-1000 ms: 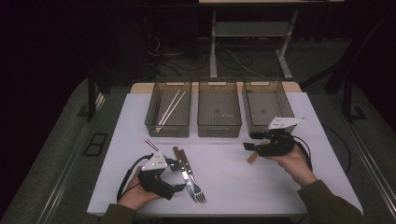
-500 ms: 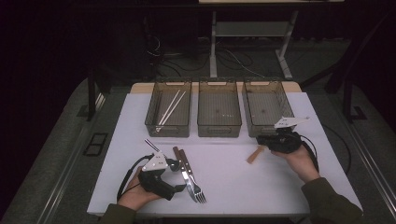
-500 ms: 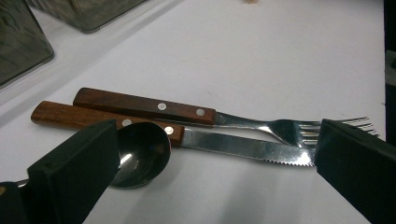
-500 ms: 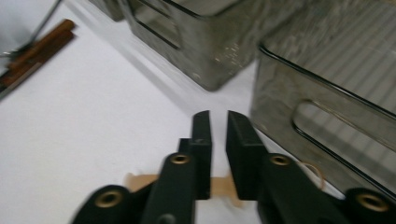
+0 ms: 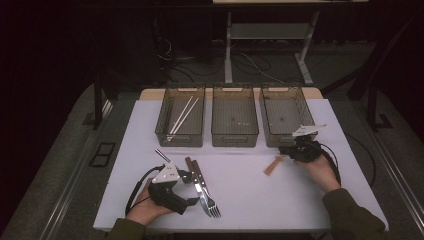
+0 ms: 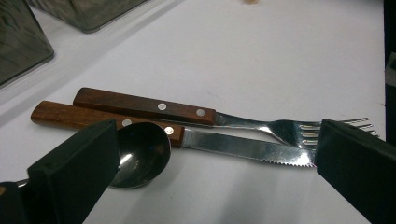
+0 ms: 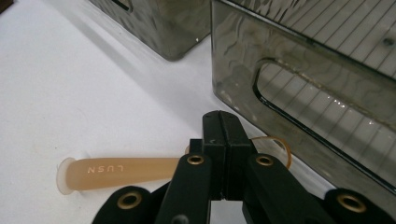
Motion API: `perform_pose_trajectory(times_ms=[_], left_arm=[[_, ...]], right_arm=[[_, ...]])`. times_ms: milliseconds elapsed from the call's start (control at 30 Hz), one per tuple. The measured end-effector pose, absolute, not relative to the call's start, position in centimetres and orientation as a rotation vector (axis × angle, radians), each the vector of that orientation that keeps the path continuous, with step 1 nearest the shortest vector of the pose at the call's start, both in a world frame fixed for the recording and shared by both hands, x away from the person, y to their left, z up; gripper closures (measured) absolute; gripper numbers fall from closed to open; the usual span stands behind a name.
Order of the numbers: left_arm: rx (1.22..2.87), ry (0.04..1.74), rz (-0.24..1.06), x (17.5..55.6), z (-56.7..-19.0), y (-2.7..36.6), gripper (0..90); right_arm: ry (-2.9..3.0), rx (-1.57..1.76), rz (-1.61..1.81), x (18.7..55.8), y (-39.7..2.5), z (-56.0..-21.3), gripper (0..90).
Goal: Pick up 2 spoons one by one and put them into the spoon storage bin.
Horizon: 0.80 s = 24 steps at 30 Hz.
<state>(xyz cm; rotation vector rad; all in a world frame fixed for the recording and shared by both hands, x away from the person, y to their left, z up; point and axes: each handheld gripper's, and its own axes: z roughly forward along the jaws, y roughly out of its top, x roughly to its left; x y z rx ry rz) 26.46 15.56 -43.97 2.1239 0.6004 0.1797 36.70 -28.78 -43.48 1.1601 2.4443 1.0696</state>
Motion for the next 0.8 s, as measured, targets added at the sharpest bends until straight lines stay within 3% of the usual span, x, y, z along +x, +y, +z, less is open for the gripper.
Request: perform_pose_trajectory(times_ms=[800], left_arm=[[2.128, 0.602, 0.17, 26.5, -44.1, 15.5, 0.0]], right_arm=[[2.502, 1.115, 0.934, 37.1, -27.7, -44.7, 89.8]])
